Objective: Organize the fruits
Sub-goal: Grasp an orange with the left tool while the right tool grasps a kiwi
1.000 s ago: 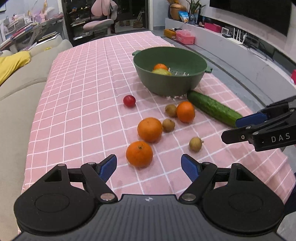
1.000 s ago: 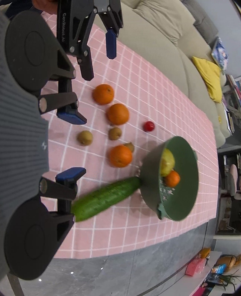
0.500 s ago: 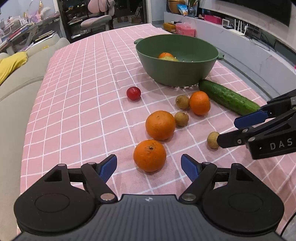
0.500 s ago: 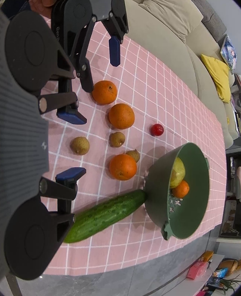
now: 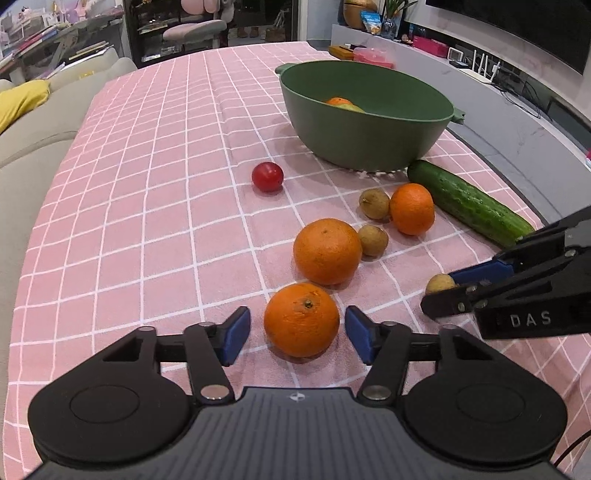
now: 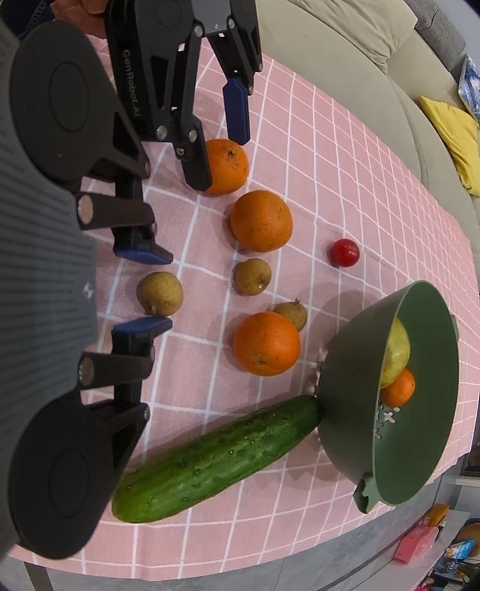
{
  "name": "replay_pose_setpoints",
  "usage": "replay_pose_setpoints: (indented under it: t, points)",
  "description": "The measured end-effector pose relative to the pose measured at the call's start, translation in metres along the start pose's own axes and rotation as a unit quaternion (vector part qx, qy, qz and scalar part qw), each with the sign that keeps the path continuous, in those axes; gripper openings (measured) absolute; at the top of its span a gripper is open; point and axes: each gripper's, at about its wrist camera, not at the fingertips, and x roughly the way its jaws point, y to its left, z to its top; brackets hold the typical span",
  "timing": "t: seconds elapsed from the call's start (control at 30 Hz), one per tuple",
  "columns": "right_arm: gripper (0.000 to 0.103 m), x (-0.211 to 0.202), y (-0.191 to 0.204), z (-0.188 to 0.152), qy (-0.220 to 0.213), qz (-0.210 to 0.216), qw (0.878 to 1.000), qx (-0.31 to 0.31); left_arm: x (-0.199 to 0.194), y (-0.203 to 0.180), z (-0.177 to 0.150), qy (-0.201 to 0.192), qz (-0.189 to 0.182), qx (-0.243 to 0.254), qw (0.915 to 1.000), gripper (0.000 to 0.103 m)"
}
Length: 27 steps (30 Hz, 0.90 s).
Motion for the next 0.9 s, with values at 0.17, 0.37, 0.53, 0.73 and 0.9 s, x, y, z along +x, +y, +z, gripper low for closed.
replay_pose_setpoints:
  t: [0.17,0.37,0.53,0.73,0.9]
  points:
    - [0.023,0.000,-0.001,0.001,0.001,0.002,1.000,0.000,0.000,-0.002,-0.001,-0.002,-0.006,0.003,1.0000,0.052]
    - [0.023,-0.002,-0.002,0.001,0.000,0.002,1.000,0.004,-0.002,-0.005,-0.002,-0.001,-0.014,0.007,0.9999,0.052]
    - [0.023,-0.010,-0.005,0.004,-0.007,0.004,1.000,0.012,-0.015,-0.008,0.003,-0.012,-0.021,0.003,0.9997,0.052]
    - [0.023,-0.031,-0.012,0.017,-0.026,0.007,0.999,0.032,-0.032,-0.009,0.020,-0.025,-0.027,-0.001,0.9993,0.052]
    - [0.023,-0.058,-0.027,0.038,-0.062,0.010,0.997,0.046,-0.042,-0.013,0.046,-0.038,-0.032,0.008,0.9987,0.052]
